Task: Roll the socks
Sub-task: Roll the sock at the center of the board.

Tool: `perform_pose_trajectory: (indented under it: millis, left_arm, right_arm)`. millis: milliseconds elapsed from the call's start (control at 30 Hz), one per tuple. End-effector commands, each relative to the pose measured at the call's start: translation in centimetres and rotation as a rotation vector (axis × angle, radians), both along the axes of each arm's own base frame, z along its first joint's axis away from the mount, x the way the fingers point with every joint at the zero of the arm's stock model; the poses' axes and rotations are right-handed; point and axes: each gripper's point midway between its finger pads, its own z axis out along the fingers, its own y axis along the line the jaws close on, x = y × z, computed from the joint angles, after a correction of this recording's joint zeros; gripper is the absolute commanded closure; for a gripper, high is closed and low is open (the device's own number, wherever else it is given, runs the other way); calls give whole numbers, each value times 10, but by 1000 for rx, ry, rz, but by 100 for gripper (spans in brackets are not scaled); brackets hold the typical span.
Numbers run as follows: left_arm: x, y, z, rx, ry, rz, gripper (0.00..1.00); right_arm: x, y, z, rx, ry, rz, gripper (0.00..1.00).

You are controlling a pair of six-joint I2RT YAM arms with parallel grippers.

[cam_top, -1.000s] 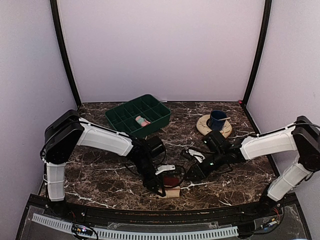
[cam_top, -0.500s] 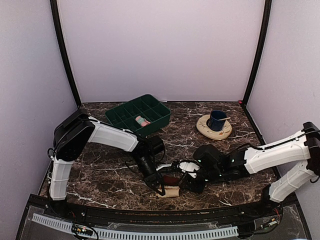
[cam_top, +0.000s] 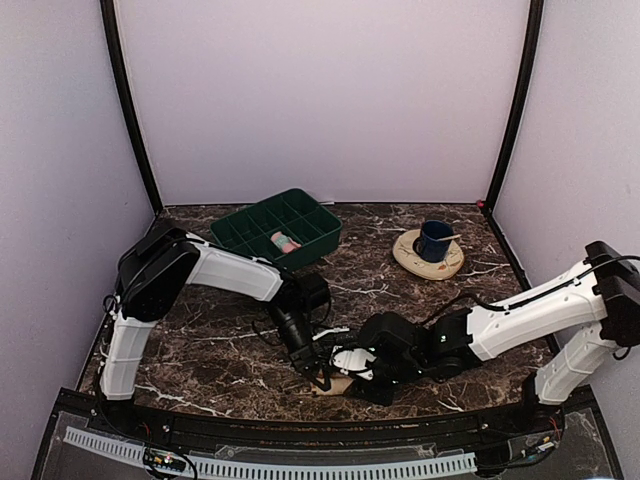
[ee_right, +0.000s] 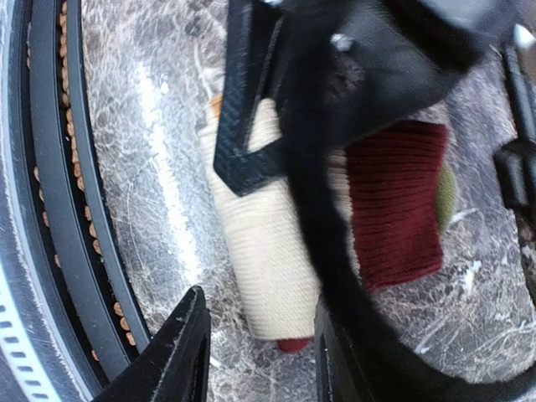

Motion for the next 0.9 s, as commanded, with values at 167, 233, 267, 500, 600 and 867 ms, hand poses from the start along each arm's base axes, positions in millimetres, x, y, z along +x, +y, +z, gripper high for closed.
perform_pose_trajectory:
  millis: [167,233,267,500,600,867]
  left_arm:
    - [-4,6,-8,33,32,-15,93]
    - [-5,6,-7,31,37,-15,93]
    - [-5,6,-7,30,40,-15,93]
    - [-6,6,-7,27,51,-16,93]
    - [-6,6,-7,28,51,-16,93]
    - [5,7,-11,61,16,20,86]
  right_arm:
    - [6,13,0,-25,-82,43,58]
    - [8,15,0,-27,-96,49,58]
    - [9,16,1,-26,-103,52,58]
    - [10,13,-19,-86,-118,80,61]
    - [9,12,-21,-90,-115,84,71]
    - [3,5,-26,-97,-75,72,97]
